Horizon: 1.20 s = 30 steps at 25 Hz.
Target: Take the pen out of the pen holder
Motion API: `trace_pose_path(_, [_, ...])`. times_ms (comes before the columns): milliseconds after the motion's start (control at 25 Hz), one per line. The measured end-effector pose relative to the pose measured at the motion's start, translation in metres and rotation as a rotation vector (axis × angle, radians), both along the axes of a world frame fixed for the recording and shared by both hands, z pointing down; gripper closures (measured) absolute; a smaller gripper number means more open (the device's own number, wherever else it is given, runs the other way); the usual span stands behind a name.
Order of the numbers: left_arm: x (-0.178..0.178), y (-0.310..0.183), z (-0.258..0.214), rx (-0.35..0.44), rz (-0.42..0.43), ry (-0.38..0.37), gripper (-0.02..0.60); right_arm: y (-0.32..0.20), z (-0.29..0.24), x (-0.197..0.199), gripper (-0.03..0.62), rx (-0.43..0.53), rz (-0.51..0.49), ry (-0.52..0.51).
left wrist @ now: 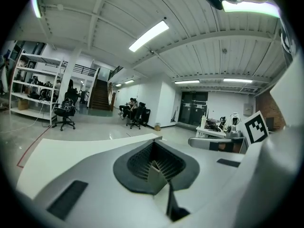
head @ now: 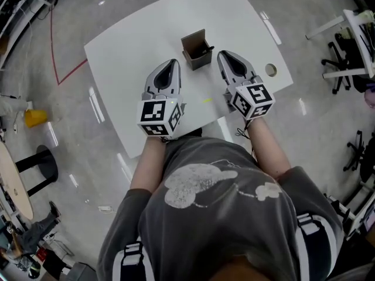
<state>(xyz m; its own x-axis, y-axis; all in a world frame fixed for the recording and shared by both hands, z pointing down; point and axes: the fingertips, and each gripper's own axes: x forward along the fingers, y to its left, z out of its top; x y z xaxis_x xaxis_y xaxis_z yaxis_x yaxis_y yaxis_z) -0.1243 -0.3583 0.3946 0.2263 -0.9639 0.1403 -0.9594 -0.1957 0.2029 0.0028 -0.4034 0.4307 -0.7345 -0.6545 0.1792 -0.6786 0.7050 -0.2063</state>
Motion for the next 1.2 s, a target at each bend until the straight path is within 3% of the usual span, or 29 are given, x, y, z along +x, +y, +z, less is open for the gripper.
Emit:
trace_pose_path(80, [-0.004, -0.005, 0.004, -0.01, 0.0, 0.003, 0.574, -0.005, 0.008, -0.007, 0.576, -0.017, -0.009, 0.016])
trace_pose_path(240, [-0.012, -0.016, 0.012, -0.027, -0.005, 0.016, 0.574, -0.014, 0.028, -0.019, 0.495, -0.066, -0.023, 0.063])
trace_pose_path(840, [-0.027, -0.033, 0.03, -0.072, -0.006, 0.037, 0.574, -0.035, 0.055, -0.039, 0.497, -0.102, -0.034, 0.148])
trace_pose_path(1200, [-0.025, -0.026, 0.026, -0.064, -0.006, 0.025, 0.574, -0.034, 0.027, -0.032, 0.52, -0.034, -0.008, 0.079])
